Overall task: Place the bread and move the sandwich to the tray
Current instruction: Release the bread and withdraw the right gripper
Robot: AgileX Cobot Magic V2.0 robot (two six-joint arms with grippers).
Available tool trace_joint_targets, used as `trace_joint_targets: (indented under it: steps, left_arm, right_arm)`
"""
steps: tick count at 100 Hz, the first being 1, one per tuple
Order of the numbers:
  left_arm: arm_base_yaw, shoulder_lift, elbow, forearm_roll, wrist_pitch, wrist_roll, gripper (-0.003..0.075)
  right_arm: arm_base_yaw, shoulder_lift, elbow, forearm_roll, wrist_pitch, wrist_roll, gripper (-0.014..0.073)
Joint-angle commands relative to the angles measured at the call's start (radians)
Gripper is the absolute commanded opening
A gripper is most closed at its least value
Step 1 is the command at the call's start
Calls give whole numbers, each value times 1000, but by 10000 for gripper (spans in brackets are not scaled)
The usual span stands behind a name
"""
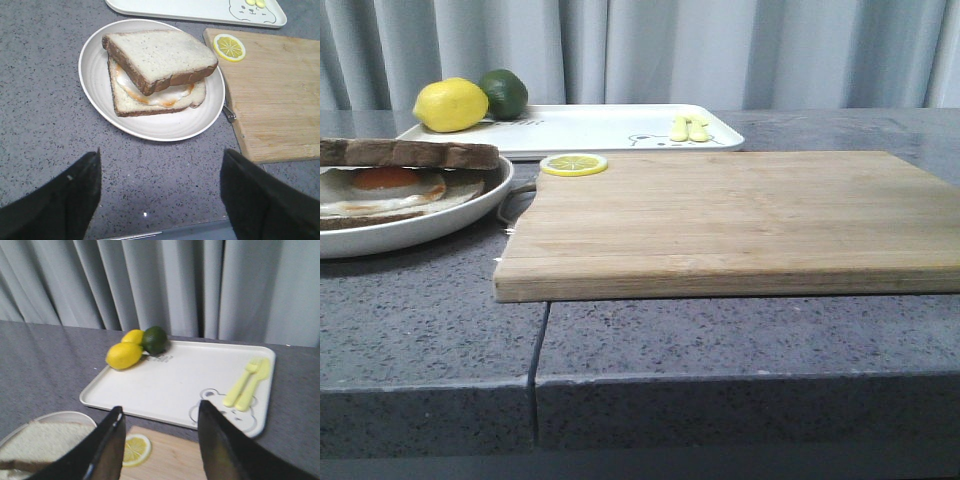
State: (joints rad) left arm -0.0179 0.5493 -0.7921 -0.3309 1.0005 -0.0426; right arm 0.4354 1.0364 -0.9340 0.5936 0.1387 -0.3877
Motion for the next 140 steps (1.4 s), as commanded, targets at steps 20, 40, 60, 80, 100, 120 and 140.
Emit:
trace_joint_targets:
  steps: [20, 40, 60, 80, 100, 120, 140]
  left_arm:
    - [-4, 9, -34, -26, -59, -2, 471]
    - [-4, 9, -34, -26, -59, -2, 471]
    - [-4, 9, -34, -26, -59, -2, 471]
    - [-4, 9, -34, -26, -59, -2, 471]
    - [-4, 9, -34, -26, -59, -2, 471]
    - [-4, 9, -34, -26, -59, -2, 471]
    - [-4, 9, -34, -26, -59, -2, 471]
  right_arm:
    - [-169, -371, 266, -370, -33, 234, 360]
    - [-313, -562, 365, -433, 53, 238, 360]
    - [-362, -616, 378, -433, 100, 238, 360]
    - [-362, -616, 378, -433, 92, 238, 360]
    - [-362, -616, 378, -433, 88, 238, 360]
    - [-362, -616, 378, -433, 86, 238, 360]
    - [-362, -616, 378, -433, 86, 238, 360]
